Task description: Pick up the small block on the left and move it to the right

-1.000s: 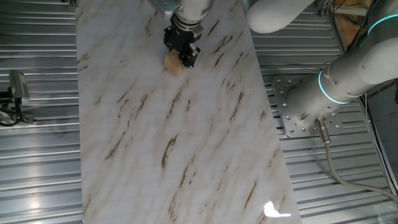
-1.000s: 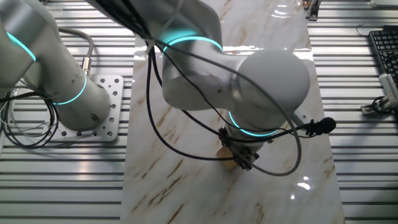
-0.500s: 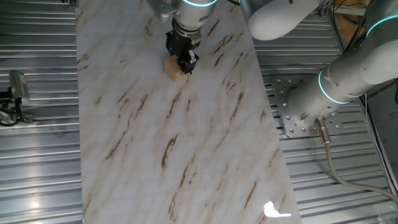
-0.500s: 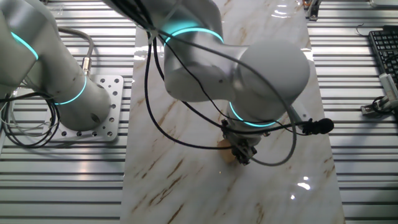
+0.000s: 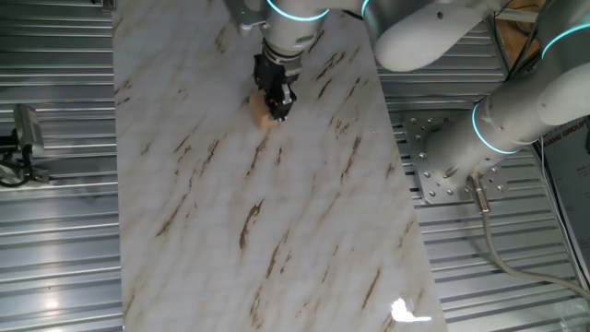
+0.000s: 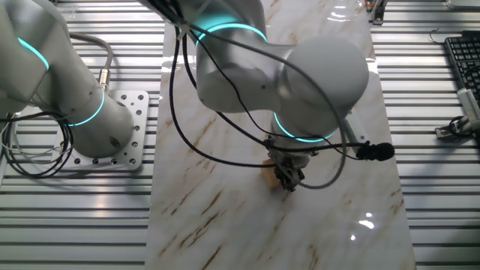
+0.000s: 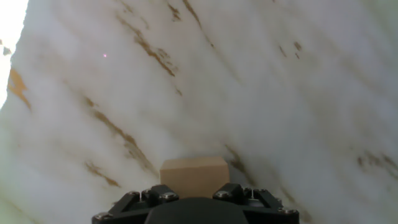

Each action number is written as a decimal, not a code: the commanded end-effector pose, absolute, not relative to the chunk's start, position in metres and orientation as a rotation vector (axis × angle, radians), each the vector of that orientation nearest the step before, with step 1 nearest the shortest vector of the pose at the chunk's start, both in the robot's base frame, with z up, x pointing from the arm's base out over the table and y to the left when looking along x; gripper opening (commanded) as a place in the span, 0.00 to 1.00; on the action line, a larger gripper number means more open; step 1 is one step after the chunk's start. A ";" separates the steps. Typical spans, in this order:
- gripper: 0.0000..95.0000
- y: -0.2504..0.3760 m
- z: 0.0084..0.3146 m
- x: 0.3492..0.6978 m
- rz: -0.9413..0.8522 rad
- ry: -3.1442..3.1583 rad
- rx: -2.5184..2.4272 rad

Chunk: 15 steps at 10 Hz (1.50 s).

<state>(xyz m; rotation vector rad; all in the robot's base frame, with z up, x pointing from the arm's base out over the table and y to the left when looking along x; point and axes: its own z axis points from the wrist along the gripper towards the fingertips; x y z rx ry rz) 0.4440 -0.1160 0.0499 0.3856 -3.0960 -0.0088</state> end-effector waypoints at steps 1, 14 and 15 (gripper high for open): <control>0.00 -0.108 0.049 0.439 -0.005 -3.110 0.297; 0.00 -0.071 0.043 0.427 -0.033 -3.159 -0.027; 0.00 -0.071 0.041 0.427 -0.031 -3.159 -0.024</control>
